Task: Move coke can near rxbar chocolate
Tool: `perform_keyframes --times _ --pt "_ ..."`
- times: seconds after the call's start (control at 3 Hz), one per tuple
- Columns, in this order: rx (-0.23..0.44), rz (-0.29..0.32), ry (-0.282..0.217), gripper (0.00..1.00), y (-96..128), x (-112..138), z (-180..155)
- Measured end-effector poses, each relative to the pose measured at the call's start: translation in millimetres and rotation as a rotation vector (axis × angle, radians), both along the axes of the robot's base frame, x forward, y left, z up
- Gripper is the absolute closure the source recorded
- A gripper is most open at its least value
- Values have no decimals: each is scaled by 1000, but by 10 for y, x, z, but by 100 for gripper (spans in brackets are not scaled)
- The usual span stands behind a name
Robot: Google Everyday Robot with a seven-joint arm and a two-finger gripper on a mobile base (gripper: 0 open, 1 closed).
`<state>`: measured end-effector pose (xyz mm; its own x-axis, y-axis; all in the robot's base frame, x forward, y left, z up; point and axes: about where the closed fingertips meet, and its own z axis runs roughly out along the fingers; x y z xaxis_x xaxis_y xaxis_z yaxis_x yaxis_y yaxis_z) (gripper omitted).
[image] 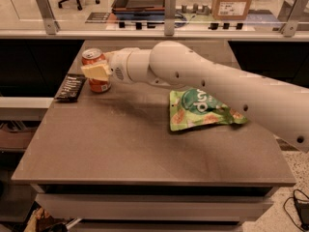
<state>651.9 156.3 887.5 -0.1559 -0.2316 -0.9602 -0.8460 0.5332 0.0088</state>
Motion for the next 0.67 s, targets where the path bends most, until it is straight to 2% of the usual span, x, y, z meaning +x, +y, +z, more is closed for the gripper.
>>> perform_keyframes --times 0.33,0.67 --pt "0 0 0 13 1 0 0" --pt "0 3 0 0 20 -9 4"
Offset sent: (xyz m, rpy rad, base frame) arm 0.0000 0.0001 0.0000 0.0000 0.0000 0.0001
